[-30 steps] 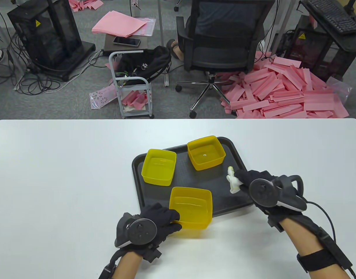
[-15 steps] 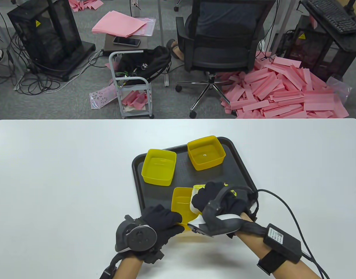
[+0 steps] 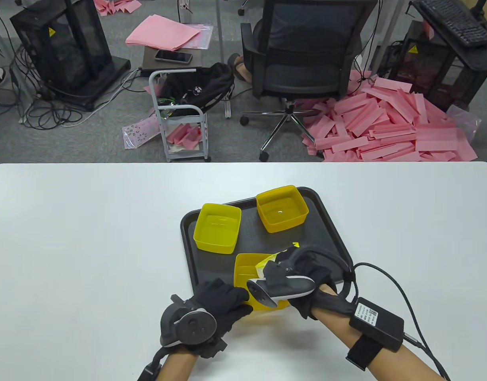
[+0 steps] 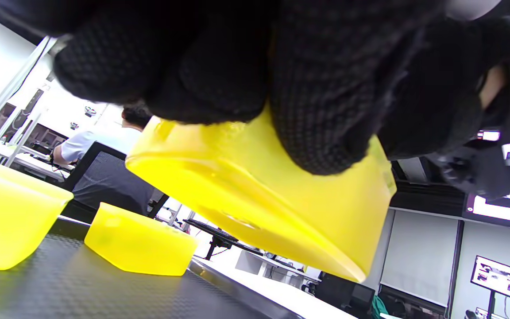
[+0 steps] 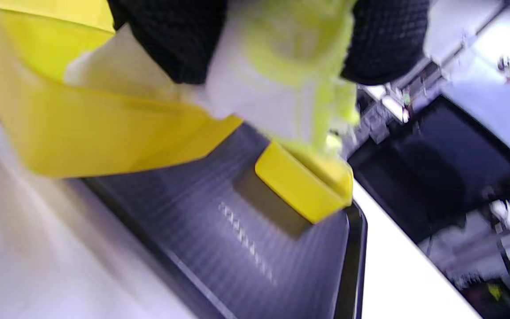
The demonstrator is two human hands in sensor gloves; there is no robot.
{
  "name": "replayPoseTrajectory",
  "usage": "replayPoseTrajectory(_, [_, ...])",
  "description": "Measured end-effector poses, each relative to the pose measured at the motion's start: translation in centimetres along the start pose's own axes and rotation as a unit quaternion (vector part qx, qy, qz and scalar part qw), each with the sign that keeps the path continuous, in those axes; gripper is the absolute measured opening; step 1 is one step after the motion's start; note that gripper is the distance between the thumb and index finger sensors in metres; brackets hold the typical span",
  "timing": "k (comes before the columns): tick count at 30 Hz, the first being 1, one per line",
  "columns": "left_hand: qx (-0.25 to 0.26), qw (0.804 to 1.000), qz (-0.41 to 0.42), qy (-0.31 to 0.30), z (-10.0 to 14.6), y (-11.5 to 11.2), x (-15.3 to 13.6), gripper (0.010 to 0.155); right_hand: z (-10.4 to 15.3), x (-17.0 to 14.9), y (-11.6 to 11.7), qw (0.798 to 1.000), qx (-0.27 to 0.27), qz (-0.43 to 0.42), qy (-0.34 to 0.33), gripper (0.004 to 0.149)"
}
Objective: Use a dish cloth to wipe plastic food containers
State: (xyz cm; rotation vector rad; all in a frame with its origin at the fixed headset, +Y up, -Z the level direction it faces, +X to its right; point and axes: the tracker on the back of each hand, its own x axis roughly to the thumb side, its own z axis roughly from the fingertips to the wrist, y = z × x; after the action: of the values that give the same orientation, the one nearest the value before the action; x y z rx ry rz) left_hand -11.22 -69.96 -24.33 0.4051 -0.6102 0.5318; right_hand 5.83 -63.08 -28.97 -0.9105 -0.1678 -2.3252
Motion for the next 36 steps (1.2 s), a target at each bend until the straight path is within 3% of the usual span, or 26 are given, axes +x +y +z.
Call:
replayPoseTrajectory(6, [0.002, 1.0, -0.016, -0.003, -0.1, -0.4, 0.6, 0.042, 0.6, 1.2, 0.0, 0.999, -0.006, 0.037, -0.035, 0.05])
replayPoseTrajectory(8, [0.001, 1.0, -0.019, 0.004, -0.1, -0.6, 0.6, 0.042, 0.6, 1.6, -0.4, 0.999, 0.022, 0.029, -0.04, 0.047])
replayPoseTrajectory(11, [-0.002, 1.0, -0.008, 0.007, -0.1, -0.6, 0.5, 0.042, 0.2, 1.7, -0.8, 0.997, 0.069, -0.01, -0.043, 0.046])
replayPoseTrajectory(16, [0.002, 1.0, -0.002, 0.012, 0.0, -0.6, 0.4, 0.042, -0.3, 0.9, -1.3, 0.991, 0.096, -0.083, -0.04, 0.045])
replayPoseTrajectory(26, [0.003, 1.0, 0.012, 0.008, -0.1, -0.7, 0.5, 0.043, -1.3, 0.4, -2.5, 0.983, 0.056, -0.168, -0.045, 0.048])
replayPoseTrajectory(36, [0.022, 1.0, 0.02, -0.006, -0.1, -0.1, 1.2, 0.043, -2.5, 0.0, -3.9, 0.986, -0.002, -0.166, 0.003, 0.051])
